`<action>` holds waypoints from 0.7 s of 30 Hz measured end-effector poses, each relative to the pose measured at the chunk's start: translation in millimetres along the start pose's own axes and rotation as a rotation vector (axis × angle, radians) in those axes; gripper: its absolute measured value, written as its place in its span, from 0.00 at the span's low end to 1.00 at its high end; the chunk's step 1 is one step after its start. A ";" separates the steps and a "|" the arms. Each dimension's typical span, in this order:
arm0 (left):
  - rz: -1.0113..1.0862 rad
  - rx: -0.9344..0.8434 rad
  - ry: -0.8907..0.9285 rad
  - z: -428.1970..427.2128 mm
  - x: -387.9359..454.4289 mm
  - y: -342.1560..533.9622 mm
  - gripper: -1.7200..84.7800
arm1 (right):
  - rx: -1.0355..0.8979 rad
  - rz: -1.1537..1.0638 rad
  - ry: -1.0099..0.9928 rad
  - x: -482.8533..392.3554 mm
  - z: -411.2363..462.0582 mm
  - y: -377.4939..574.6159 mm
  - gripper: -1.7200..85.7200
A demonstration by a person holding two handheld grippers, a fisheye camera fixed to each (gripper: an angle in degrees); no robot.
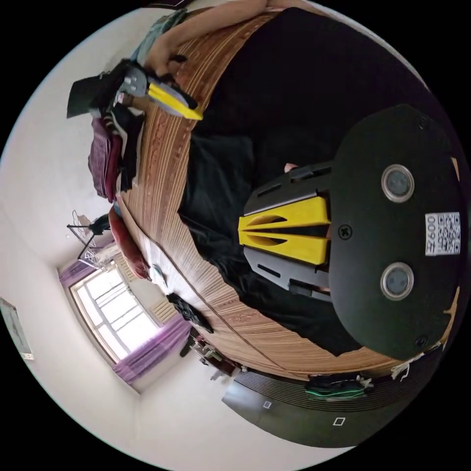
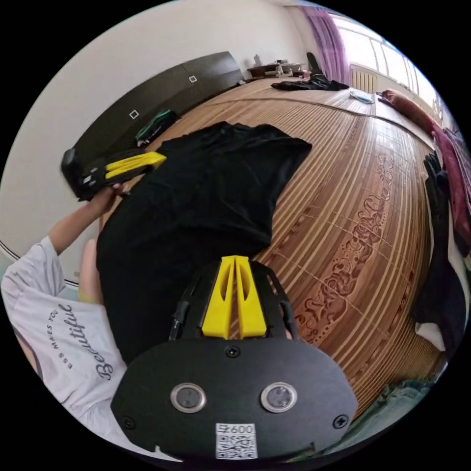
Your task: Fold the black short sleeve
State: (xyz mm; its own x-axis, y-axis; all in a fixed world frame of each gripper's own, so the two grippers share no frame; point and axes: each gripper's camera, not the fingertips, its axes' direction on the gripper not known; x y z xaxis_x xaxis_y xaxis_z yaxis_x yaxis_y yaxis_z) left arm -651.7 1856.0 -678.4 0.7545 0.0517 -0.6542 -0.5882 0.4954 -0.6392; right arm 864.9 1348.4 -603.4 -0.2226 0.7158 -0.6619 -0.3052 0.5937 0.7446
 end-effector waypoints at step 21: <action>-0.604 -0.006 -0.367 -394.4 88.6 724.1 0.03 | 0.124 0.228 0.102 -160.8 -53.3 109.5 0.01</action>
State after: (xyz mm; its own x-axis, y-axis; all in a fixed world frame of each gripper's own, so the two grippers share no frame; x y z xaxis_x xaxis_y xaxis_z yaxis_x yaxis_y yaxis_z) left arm -1125.5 1877.3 -1358.6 0.9983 0.0587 -0.0066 -0.0364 0.5247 -0.8505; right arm 817.9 1278.7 -420.0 -0.3667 0.7992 -0.4763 -0.1223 0.4661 0.8762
